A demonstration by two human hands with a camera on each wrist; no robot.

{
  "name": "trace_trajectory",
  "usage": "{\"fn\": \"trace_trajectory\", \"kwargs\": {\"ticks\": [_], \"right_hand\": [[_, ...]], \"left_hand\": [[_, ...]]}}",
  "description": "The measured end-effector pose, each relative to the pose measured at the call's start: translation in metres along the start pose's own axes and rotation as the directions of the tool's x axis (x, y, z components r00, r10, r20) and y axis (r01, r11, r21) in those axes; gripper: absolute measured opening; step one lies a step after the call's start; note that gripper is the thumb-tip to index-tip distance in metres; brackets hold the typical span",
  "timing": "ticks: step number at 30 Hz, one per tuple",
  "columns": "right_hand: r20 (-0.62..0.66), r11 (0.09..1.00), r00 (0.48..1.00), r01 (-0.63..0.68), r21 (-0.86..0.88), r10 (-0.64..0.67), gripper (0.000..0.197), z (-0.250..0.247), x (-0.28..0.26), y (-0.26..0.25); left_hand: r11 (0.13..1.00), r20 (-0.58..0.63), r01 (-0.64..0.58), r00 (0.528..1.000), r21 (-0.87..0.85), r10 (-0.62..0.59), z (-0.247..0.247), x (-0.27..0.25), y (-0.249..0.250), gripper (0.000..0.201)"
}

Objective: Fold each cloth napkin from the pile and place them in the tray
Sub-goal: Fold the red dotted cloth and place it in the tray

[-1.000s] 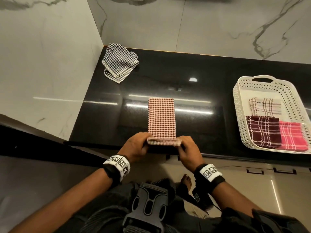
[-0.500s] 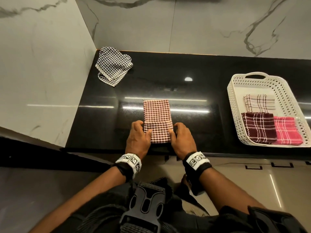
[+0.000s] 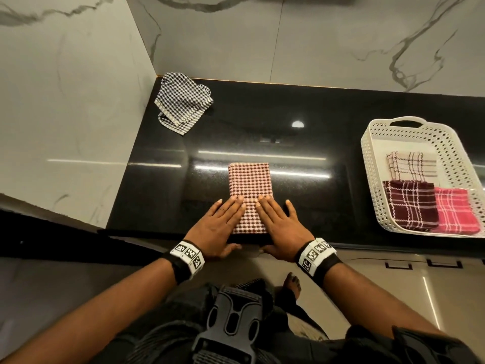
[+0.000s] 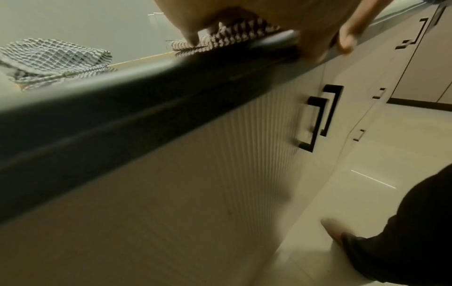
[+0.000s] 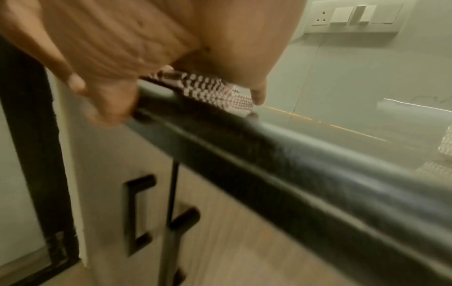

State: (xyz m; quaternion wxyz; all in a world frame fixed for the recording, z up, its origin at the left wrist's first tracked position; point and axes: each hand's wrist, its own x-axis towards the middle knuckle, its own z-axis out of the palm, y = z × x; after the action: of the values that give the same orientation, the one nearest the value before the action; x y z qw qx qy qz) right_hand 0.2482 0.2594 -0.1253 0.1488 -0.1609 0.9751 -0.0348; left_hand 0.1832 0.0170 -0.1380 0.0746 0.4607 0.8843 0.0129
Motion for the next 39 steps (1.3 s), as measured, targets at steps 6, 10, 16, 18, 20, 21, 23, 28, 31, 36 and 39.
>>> {"fn": "trace_trajectory", "kwargs": {"ticks": [6,10,16,18,20,21,23,28,31,36,39], "right_hand": [[-0.223,0.982,0.973,0.094,0.167,-0.055,0.090,0.020,-0.032,-0.009],[-0.294,0.718,0.917,0.012,0.696,0.270,0.053,-0.006,-0.018,-0.004],[-0.105,0.478,0.801,-0.241,0.845,0.589,0.031,-0.032,0.023,-0.006],[-0.085,0.522,0.776,-0.335,0.785,0.625,0.032,-0.035,0.033,-0.004],[-0.031,0.527,0.758,-0.422,0.737,0.651,0.032,-0.035,0.040,-0.004],[-0.016,0.527,0.749,-0.450,0.721,0.663,0.032,-0.035,0.041,-0.006],[-0.116,0.635,0.745,-0.465,0.616,0.657,0.041,-0.035,0.037,-0.013],[-0.141,0.941,0.948,-0.251,0.229,0.287,0.065,-0.030,0.034,-0.020],[0.024,0.956,0.972,-0.235,0.174,0.235,0.070,-0.023,0.035,-0.009],[0.107,0.934,0.954,-0.295,0.202,0.279,0.079,-0.034,0.044,-0.008],[0.024,0.919,0.946,-0.321,0.228,0.324,0.066,-0.051,0.055,0.003]], "left_hand": [[0.930,-0.265,-0.081,0.964,-0.360,-0.018,0.014,-0.019,0.010,0.082],[0.687,-0.254,0.090,0.888,-0.721,-0.383,-0.015,-0.006,0.013,0.038],[0.507,-0.004,0.440,0.753,-0.741,-0.659,-0.033,0.038,0.004,0.029],[0.505,0.013,0.508,0.714,-0.698,-0.700,-0.032,0.048,0.000,0.030],[0.526,0.021,0.548,0.705,-0.651,-0.709,-0.032,0.054,0.002,0.030],[0.534,0.012,0.555,0.700,-0.638,-0.714,-0.032,0.054,0.004,0.031],[0.602,-0.100,0.517,0.702,-0.609,-0.705,-0.032,0.050,0.011,0.033],[0.971,-0.239,0.204,0.944,-0.126,-0.229,-0.016,0.048,0.007,0.059],[0.988,-0.055,0.142,0.988,-0.065,-0.146,-0.016,0.057,-0.008,0.066],[0.975,0.106,0.173,0.982,-0.142,-0.159,-0.039,0.077,-0.024,0.064],[0.959,0.128,0.203,0.975,-0.198,-0.180,-0.058,0.095,-0.029,0.058]]}}
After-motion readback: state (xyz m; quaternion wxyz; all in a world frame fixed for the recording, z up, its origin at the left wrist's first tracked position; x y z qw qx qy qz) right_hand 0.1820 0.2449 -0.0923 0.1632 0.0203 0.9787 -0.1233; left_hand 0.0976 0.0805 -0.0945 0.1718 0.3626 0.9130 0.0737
